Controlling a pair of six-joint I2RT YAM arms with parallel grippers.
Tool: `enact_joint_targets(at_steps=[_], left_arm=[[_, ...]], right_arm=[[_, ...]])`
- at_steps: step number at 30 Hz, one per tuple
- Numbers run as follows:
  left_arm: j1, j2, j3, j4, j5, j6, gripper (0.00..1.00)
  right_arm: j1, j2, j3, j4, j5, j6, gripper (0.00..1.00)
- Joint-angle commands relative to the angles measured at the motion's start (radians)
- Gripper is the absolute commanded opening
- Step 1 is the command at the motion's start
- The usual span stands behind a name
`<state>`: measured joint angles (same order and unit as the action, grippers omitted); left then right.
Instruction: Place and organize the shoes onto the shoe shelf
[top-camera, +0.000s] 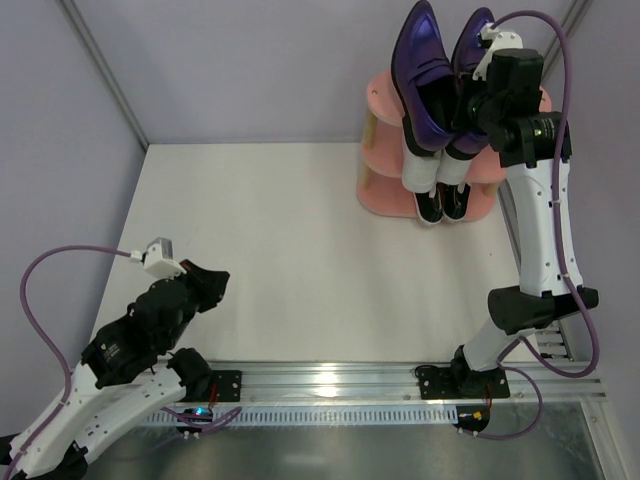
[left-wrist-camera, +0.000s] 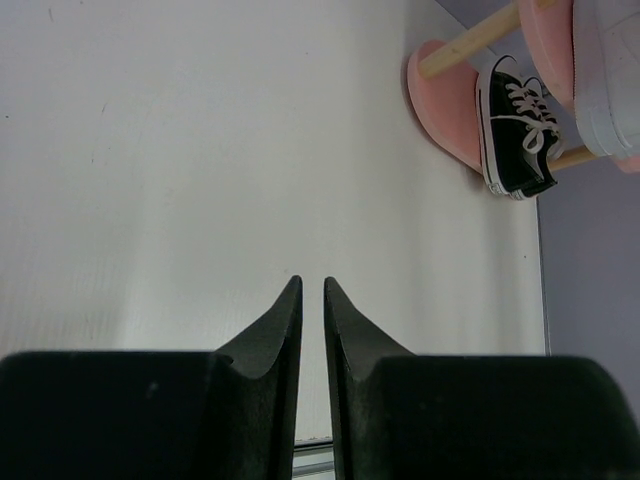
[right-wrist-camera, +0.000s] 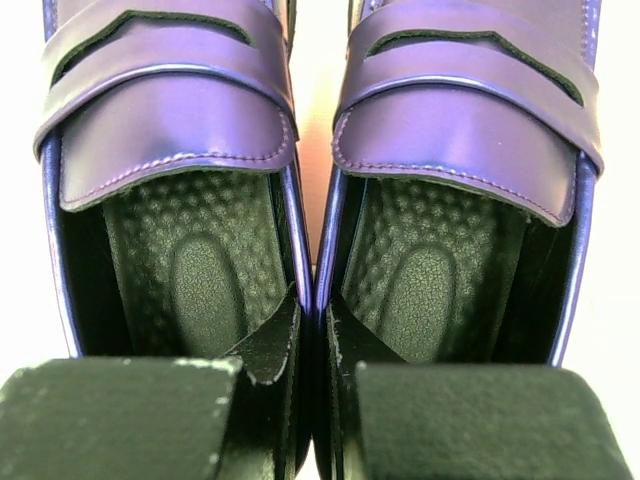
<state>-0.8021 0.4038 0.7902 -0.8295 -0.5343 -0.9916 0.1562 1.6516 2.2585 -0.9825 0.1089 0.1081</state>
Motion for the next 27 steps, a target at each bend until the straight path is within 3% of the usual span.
enact_joint_targets(at_steps=[1, 27], left_arm=[[0.003, -0.019, 0.0, 0.004, -0.02, -0.013, 0.13], [0.003, 0.004, 0.01, 0.017, -0.021, -0.005, 0.13]], right_arm=[[-0.004, -0.03, 0.11, 0.257, 0.018, 0.004, 0.04], [-0.03, -0.013, 0.182, 0.3, 0.02, -0.082, 0.04]])
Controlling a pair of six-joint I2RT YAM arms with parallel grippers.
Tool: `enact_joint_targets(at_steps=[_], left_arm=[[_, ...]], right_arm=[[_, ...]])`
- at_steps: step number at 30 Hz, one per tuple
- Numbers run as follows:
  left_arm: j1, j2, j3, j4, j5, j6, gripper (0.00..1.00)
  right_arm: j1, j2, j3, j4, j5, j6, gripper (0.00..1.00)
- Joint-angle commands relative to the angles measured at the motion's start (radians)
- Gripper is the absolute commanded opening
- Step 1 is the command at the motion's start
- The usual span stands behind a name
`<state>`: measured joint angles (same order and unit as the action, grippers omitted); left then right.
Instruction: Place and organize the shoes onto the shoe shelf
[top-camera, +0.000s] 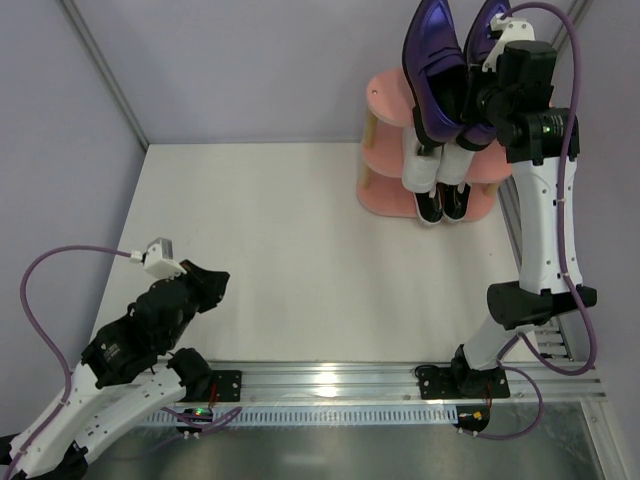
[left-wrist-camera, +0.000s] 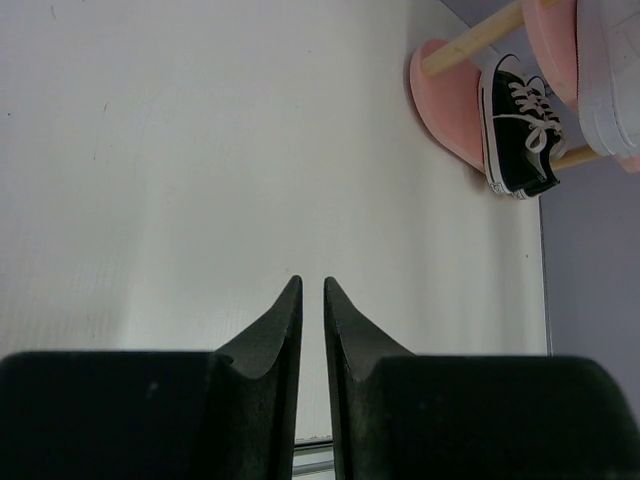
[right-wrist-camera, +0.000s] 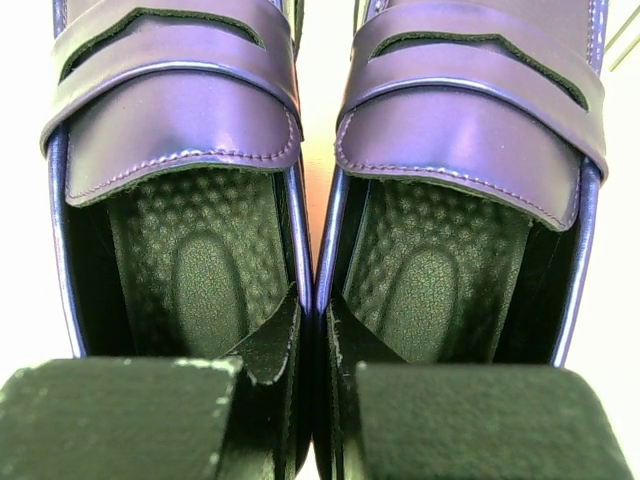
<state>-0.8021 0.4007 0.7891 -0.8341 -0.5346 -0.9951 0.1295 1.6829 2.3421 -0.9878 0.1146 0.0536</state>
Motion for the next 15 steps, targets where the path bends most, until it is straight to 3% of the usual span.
enact_joint_targets(at_steps=[1, 15], left_arm=[[0.003, 0.006, 0.013, 0.021, -0.021, -0.004, 0.13], [0.003, -0.008, 0.012, 0.004, -0.025, -0.008, 0.13]], right_arm=[[-0.002, -0.04, 0.103, 0.304, 0.017, -0.026, 0.04], [-0.002, -0.011, 0.057, 0.311, 0.011, -0.026, 0.04]])
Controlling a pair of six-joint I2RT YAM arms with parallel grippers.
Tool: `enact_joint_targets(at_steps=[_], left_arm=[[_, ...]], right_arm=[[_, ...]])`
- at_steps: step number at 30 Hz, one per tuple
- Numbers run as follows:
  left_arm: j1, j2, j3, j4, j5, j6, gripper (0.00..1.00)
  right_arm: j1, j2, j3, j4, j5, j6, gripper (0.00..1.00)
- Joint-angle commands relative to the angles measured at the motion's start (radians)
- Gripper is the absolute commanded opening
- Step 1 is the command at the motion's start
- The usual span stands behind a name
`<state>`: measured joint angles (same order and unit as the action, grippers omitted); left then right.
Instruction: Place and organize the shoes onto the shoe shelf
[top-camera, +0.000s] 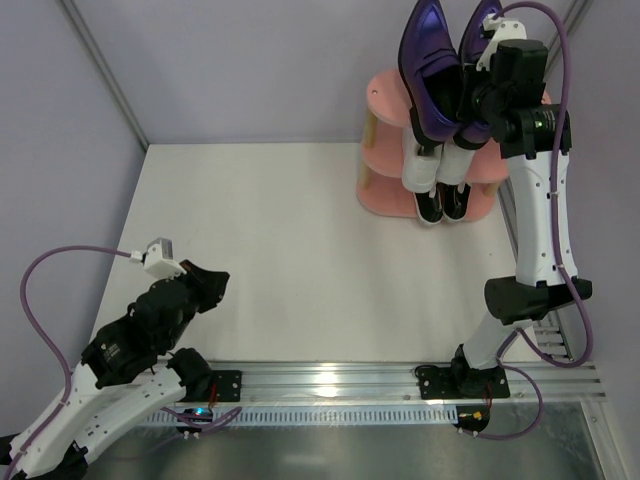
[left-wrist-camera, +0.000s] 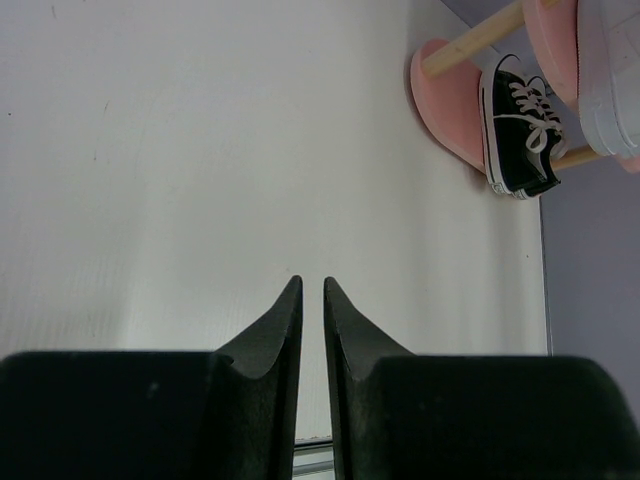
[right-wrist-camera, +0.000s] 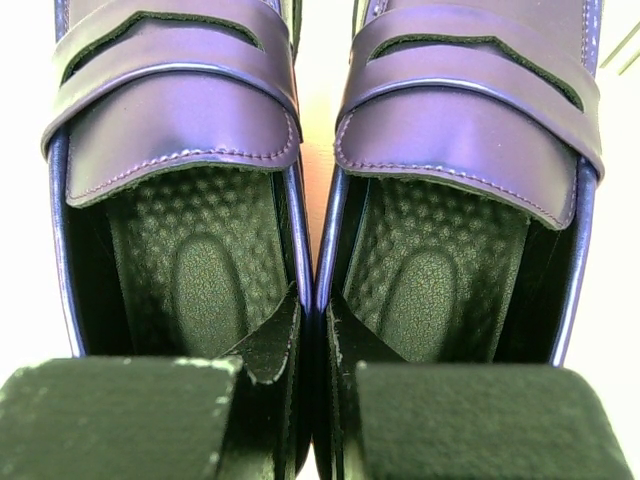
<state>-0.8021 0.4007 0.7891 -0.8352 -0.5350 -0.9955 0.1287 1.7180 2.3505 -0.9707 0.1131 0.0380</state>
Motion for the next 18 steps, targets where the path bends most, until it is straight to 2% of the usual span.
enact_joint_targets(at_steps=[1, 3, 5, 6, 8, 10, 12, 13, 18], left_arm=[[0.003, -0.008, 0.013, 0.004, -0.023, -0.009, 0.13], [0.003, -0.014, 0.013, 0.002, -0.023, -0.009, 0.13], [0.003, -0.019, 0.013, 0.001, -0.026, -0.009, 0.13], [0.003, -0.019, 0.015, -0.001, -0.028, -0.009, 0.13], [0.003, -0.019, 0.016, 0.002, -0.028, -0.006, 0.13], [0.003, -0.013, 0.019, 0.001, -0.025, -0.006, 0.13], [0.004, -0.01, 0.021, 0.002, -0.02, -0.006, 0.13], [0.003, -0.008, 0.022, 0.002, -0.019, -0.005, 0.13], [0.003, -0.011, 0.024, 0.002, -0.016, -0.008, 0.13]], right_arm=[[-0.003, -0.044, 0.047, 0.296, 0.011, -0.01, 0.04], [-0.003, -0.043, 0.046, 0.296, 0.011, -0.009, 0.04], [-0.003, -0.044, 0.043, 0.294, 0.016, -0.007, 0.11], [-0.001, -0.046, 0.044, 0.294, 0.016, -0.007, 0.19], [-0.003, -0.052, 0.044, 0.293, 0.017, -0.004, 0.26], [-0.001, -0.055, 0.043, 0.294, 0.02, -0.003, 0.41], [-0.001, -0.058, 0.043, 0.3, 0.025, -0.003, 0.47], [-0.001, -0.06, 0.043, 0.299, 0.026, -0.003, 0.52], [-0.001, -0.069, 0.041, 0.305, 0.026, 0.002, 0.56]])
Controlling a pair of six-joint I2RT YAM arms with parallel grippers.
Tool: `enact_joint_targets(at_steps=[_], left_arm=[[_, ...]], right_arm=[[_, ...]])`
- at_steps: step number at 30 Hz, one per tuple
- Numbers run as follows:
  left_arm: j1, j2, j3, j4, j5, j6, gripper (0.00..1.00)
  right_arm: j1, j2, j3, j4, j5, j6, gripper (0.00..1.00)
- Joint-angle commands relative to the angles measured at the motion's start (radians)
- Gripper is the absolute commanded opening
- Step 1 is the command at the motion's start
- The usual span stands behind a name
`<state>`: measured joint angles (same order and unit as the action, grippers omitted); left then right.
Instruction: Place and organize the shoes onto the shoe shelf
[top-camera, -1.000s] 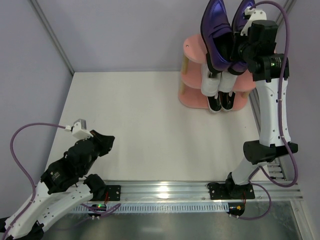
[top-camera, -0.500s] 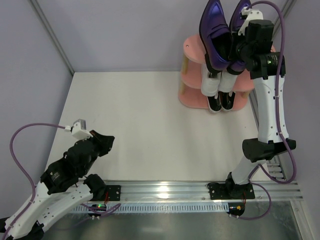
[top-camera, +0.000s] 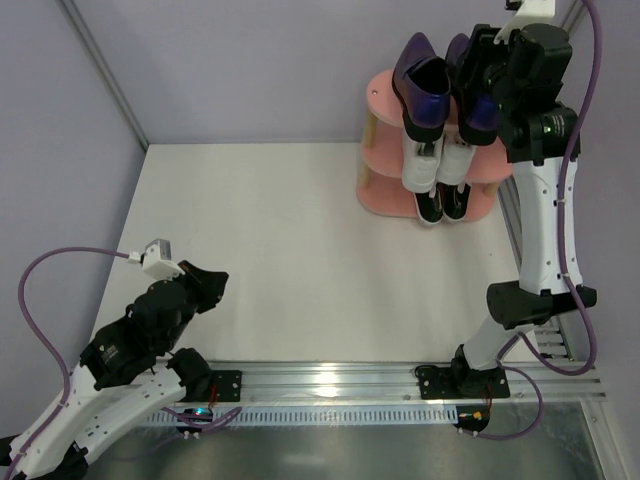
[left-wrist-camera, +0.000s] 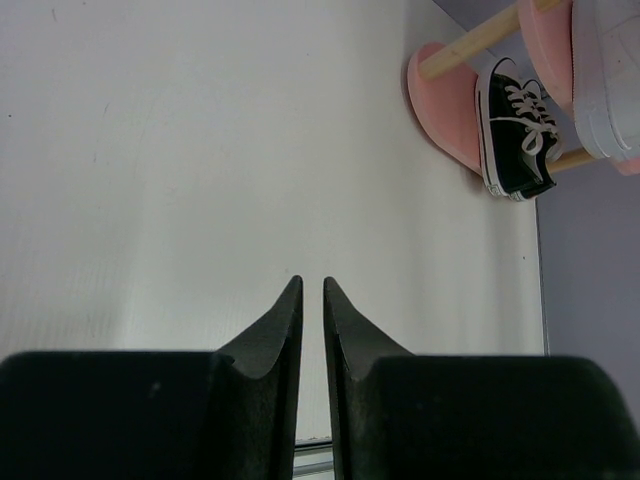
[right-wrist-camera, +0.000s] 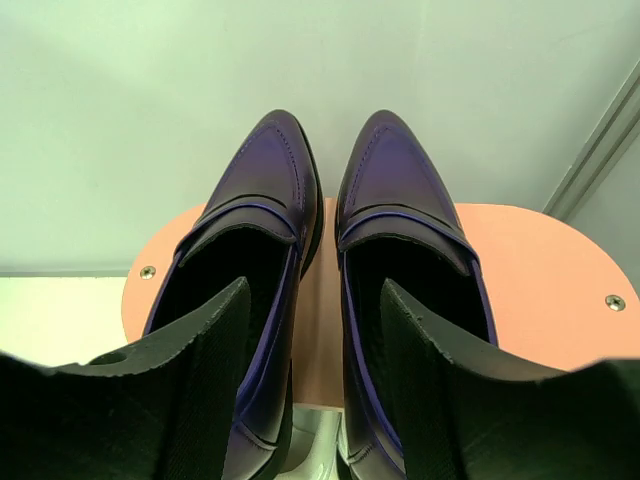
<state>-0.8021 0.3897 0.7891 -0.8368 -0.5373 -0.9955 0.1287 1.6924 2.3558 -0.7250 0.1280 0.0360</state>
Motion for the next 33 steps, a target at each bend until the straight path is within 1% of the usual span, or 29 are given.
enact_joint_targets(at_steps=[1, 3, 6, 7, 9, 10, 11, 12, 13, 14, 15, 16, 17, 18, 19, 20, 21, 22, 23, 24, 25, 27, 28, 30, 31, 32, 33], left_arm=[[0.004, -0.003, 0.025, 0.002, -0.013, -0.006, 0.13], [0.003, -0.002, 0.027, 0.002, -0.012, -0.006, 0.12], [0.003, 0.012, 0.041, 0.028, -0.013, 0.003, 0.12], [0.003, 0.024, 0.062, 0.072, -0.013, 0.026, 0.13], [0.003, 0.09, 0.103, 0.14, -0.004, 0.067, 0.12], [0.003, 0.121, 0.163, 0.222, 0.002, 0.114, 0.08], [0.003, 0.156, 0.197, 0.266, 0.014, 0.145, 0.04], [0.003, 0.251, 0.232, 0.309, 0.035, 0.173, 0.0], [0.003, 0.299, 0.277, 0.397, 0.051, 0.202, 0.01], [0.003, 0.36, 0.353, 0.438, 0.065, 0.259, 0.0], [0.003, 0.464, 0.399, 0.471, 0.079, 0.279, 0.0], [0.003, 0.527, 0.444, 0.532, 0.088, 0.297, 0.0], [0.003, 0.579, 0.485, 0.56, 0.098, 0.323, 0.0], [0.004, 0.631, 0.578, 0.59, 0.124, 0.334, 0.0], [0.003, 0.741, 0.62, 0.641, 0.132, 0.343, 0.0], [0.004, 0.791, 0.672, 0.662, 0.14, 0.35, 0.0], [0.004, 0.849, 0.764, 0.676, 0.145, 0.359, 0.0], [0.006, 0.948, 0.824, 0.7, 0.157, 0.363, 0.0], [0.007, 1.01, 0.878, 0.703, 0.16, 0.368, 0.0], [0.009, 1.061, 0.989, 0.705, 0.161, 0.37, 0.0], [0.014, 1.165, 1.042, 0.714, 0.163, 0.37, 0.0], [0.023, 1.259, 1.146, 0.725, 0.171, 0.354, 0.0], [0.027, 1.361, 1.249, 0.722, 0.18, 0.347, 0.0], [0.041, 1.464, 1.382, 0.694, 0.194, 0.334, 0.0], [0.043, 1.509, 1.515, 0.656, 0.195, 0.336, 0.01], [0.047, 1.597, 1.573, 0.639, 0.195, 0.337, 0.0], [0.05, 1.63, 1.617, 0.627, 0.192, 0.337, 0.01]], right_arm=[[-0.001, -0.048, 0.03, 0.062, 0.013, 0.008, 0.57], [-0.001, -0.06, 0.016, 0.084, 0.019, 0.018, 0.64], [-0.003, -0.111, -0.027, 0.13, 0.06, 0.033, 0.67], [-0.003, -0.143, -0.065, 0.147, 0.124, 0.038, 0.67], [-0.011, -0.186, -0.119, 0.198, 0.203, 0.068, 0.67], [-0.035, -0.224, -0.166, 0.208, 0.247, 0.093, 0.67], [-0.058, -0.24, -0.188, 0.207, 0.249, 0.117, 0.65], [-0.084, -0.252, -0.208, 0.197, 0.242, 0.18, 0.5], [-0.156, -0.264, -0.246, 0.19, 0.228, 0.208, 0.39], [-0.187, -0.289, -0.268, 0.177, 0.184, 0.237, 0.26], [-0.227, -0.301, -0.294, 0.176, 0.153, 0.29, 0.17], [-0.289, -0.312, -0.35, 0.177, 0.112, 0.312, 0.04], [-0.323, -0.322, -0.38, 0.18, 0.043, 0.336, 0.04], [-0.346, -0.344, -0.412, 0.199, 0.007, 0.352, 0.04], [-0.368, -0.355, -0.479, 0.217, -0.022, 0.376, 0.04], [-0.403, -0.365, -0.507, 0.239, -0.049, 0.386, 0.04], [-0.415, -0.376, -0.532, 0.252, -0.107, 0.395, 0.04], [-0.426, -0.379, -0.579, 0.275, -0.155, 0.403, 0.04], [-0.438, -0.381, -0.601, 0.304, -0.197, 0.403, 0.04], [-0.445, -0.361, -0.612, 0.338, -0.265, 0.406, 0.04], [-0.458, -0.346, -0.606, 0.352, -0.307, 0.415, 0.04], [-0.475, -0.309, -0.587, 0.36, -0.375, 0.433, 0.04], [-0.482, -0.283, -0.573, 0.364, -0.427, 0.455, 0.04], [-0.504, -0.26, -0.566, 0.397, -0.481, 0.469, 0.04], [-0.511, -0.244, -0.566, 0.404, -0.511, 0.472, 0.04], [-0.515, -0.238, -0.563, 0.42, -0.533, 0.479, 0.04], [-0.52, -0.232, -0.563, 0.424, -0.55, 0.485, 0.04]])
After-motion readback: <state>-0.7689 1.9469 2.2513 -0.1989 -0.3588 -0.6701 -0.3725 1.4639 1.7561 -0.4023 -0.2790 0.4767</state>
